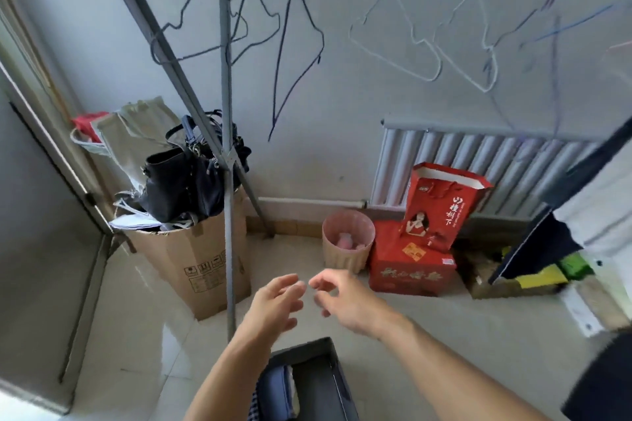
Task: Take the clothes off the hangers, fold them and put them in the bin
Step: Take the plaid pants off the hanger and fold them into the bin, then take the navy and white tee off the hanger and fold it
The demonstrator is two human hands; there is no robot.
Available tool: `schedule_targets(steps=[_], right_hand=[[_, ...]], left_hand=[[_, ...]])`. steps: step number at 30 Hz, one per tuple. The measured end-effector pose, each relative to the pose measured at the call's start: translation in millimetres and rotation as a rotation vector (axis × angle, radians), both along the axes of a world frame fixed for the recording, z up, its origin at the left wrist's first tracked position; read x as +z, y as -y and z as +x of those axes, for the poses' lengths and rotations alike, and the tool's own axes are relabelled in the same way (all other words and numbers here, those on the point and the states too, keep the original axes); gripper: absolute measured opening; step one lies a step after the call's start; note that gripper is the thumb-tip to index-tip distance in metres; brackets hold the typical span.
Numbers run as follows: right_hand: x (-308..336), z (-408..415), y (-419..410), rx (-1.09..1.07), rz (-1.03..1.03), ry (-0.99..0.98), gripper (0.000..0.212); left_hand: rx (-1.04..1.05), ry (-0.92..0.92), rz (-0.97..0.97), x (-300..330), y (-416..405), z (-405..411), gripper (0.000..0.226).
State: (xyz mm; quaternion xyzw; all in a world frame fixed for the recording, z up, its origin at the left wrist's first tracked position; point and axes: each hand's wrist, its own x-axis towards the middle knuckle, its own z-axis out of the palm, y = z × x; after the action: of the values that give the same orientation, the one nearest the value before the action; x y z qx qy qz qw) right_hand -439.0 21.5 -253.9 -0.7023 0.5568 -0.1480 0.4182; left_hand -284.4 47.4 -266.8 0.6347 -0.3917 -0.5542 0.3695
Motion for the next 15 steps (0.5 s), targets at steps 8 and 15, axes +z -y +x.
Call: schedule_targets(steps=[8, 15], right_hand=[[51, -100, -20, -0.145, -0.106, 0.032, 0.024], [81, -211, -39, -0.255, -0.108, 0.073, 0.02]], left_hand=[[-0.16, 0.009, -0.142, 59, -2, -81, 0.024], [-0.259, -0.013, -0.175, 85, -8, -197, 0.016]])
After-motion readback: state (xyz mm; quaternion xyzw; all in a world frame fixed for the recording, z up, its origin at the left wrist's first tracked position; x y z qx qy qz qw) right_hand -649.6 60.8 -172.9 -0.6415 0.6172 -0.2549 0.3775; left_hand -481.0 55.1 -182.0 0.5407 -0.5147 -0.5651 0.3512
